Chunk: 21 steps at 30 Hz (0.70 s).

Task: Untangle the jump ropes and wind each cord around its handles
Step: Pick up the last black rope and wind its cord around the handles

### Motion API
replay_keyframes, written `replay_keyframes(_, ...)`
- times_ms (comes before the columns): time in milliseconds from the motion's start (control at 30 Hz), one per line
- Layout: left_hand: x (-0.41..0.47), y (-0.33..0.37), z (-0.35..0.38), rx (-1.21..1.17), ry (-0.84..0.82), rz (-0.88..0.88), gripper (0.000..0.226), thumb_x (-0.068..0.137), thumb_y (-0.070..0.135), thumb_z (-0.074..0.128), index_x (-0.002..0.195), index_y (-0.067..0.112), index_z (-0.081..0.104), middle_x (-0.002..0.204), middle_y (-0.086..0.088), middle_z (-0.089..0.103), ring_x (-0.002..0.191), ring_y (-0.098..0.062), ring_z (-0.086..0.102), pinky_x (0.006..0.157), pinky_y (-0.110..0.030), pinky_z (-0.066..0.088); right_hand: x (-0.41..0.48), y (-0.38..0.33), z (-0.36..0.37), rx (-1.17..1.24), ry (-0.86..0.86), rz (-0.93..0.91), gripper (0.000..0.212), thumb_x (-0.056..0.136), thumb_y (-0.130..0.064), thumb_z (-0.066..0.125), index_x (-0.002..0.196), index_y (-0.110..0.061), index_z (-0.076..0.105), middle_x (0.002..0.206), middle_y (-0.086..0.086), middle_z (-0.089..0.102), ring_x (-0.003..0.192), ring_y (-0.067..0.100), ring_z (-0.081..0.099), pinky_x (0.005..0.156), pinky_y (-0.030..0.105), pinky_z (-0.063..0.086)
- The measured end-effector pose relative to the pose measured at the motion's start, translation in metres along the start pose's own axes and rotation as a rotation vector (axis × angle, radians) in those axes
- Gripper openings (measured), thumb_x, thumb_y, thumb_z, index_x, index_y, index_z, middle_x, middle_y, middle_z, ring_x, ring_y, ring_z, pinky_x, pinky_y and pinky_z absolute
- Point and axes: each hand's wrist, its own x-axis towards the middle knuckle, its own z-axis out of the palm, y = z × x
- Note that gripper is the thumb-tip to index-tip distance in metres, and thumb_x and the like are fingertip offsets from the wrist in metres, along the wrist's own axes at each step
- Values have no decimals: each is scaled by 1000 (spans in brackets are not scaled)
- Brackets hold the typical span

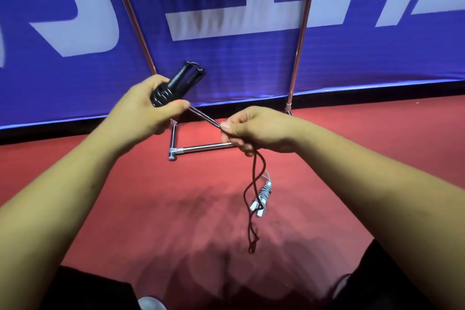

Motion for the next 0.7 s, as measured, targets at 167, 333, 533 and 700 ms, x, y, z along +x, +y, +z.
replay_keyframes(167,6,-13,-17,295,44,45,26,84,29,76,99,22,57,76,4,58,69,-18,54,66,-34,43,-5,-29,9,-221,93,-95,33,102,-32,47,79,-12,60,53,-7,41,49,15,34,51,29,33)
replay_keyframes(333,8,-28,2,649,-106,-37,32,81,38,77,102,26,56,86,5,63,80,-20,56,65,-32,39,-3,-35,26,-718,120,-160,37,100,-30,48,82,-4,68,69,16,59,60,23,49,59,33,41)
replay_keyframes(533,-5,-31,50,793,-384,81,34,75,47,74,94,25,56,77,8,62,84,-23,64,72,-34,50,-14,-40,10,-849,38,-153,33,94,-30,58,78,-3,68,66,13,57,55,15,43,54,32,37)
replay_keyframes(700,-17,-5,64,712,-498,152,36,76,64,68,84,30,58,59,11,54,58,-2,52,55,-25,38,-21,-42,-17,-738,81,-162,19,89,-29,68,79,-12,70,62,-5,55,54,6,43,54,21,37)
